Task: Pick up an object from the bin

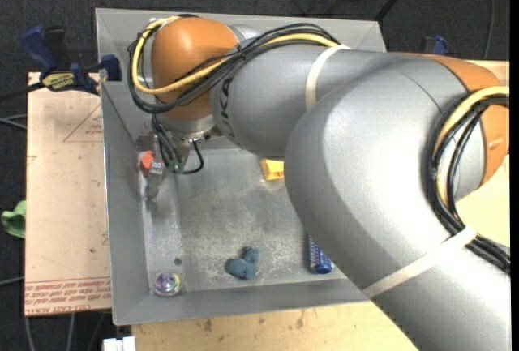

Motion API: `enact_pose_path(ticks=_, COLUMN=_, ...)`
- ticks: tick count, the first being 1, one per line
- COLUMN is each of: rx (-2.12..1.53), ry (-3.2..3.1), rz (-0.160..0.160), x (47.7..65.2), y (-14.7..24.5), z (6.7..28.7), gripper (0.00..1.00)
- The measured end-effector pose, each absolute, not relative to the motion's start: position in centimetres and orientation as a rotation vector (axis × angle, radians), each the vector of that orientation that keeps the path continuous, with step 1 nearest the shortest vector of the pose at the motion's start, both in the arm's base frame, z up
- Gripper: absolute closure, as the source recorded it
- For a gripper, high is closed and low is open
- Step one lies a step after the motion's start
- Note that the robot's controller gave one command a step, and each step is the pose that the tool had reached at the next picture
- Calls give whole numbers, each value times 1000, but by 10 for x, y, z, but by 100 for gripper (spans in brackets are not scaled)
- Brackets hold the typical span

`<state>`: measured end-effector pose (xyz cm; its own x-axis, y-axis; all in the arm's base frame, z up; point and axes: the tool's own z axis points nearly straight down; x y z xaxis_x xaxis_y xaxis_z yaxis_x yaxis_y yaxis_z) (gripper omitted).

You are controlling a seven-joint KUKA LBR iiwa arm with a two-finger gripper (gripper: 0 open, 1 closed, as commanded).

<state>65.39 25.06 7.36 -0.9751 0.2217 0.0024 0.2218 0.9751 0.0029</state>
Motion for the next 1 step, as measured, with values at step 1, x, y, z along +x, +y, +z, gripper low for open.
enact_pose_path(ticks=1, rx=-348, ry=-3121, rz=-3, x=654, y=251, z=75, gripper=0)
